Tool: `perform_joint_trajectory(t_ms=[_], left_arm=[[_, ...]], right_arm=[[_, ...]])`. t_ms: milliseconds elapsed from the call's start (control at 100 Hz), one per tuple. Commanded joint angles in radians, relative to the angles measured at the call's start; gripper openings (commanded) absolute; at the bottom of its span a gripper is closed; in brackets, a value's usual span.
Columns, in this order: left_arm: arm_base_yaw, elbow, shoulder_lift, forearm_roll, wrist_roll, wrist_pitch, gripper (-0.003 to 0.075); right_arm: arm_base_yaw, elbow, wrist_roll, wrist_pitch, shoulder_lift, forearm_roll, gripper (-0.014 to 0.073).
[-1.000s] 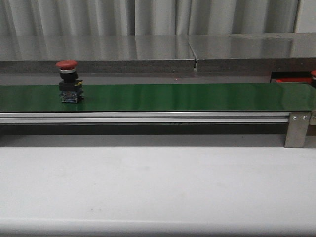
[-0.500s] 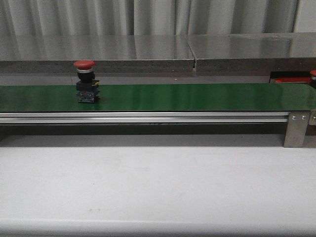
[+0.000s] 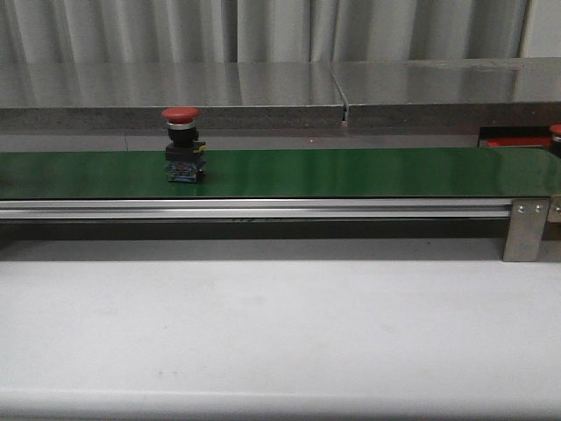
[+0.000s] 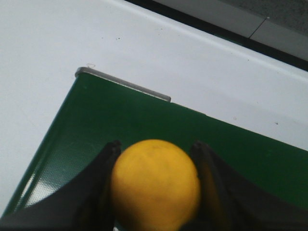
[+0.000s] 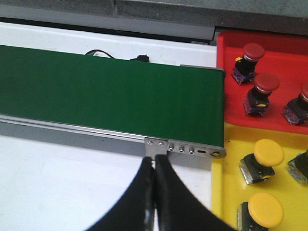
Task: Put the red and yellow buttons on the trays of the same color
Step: 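Set the yellow button on the belt's start and open the left gripper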
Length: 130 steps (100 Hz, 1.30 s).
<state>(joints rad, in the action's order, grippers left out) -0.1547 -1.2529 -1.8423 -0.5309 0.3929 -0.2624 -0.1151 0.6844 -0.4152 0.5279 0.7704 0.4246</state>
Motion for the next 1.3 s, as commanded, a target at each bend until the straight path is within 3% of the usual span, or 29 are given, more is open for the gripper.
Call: perform_joint_trajectory(t_ms=[0, 130, 300, 390, 600, 860, 1290], left_arm=[[0.007, -0.013, 0.047, -0.032, -0.001, 0.057, 0.0000], [0.007, -0.011, 0.047, -0.034, -0.001, 0.053, 0.0146], [0.007, -0.013, 0.063, -0.037, -0.001, 0.044, 0.0505], [0.007, -0.013, 0.091, -0.037, -0.001, 0.044, 0.0599], [0.008, -0.013, 0.204, -0.035, -0.001, 0.017, 0.0608], [0.048, 0.013, 0.397, -0.026, 0.018, -0.111, 0.0608], [0.198, 0.445, 0.935, -0.037, 0.046, -0.023, 0.0608]], right_arm=[[-0.001, 0.024, -0.013, -0.065, -0.006, 0.011, -0.0067], [-0.001, 0.024, -0.013, -0.065, -0.006, 0.011, -0.0067], [-0.001, 0.024, -0.013, -0.065, -0.006, 0.011, -0.0067], [-0.001, 0.024, -0.013, -0.065, -0.006, 0.011, -0.0067], [-0.001, 0.024, -0.013, -0.065, -0.006, 0.011, -0.0067], [-0.001, 0.024, -0.013, -0.065, -0.006, 0.011, -0.0067], [-0.001, 0.024, -0.013, -0.065, -0.006, 0.011, -0.0067]])
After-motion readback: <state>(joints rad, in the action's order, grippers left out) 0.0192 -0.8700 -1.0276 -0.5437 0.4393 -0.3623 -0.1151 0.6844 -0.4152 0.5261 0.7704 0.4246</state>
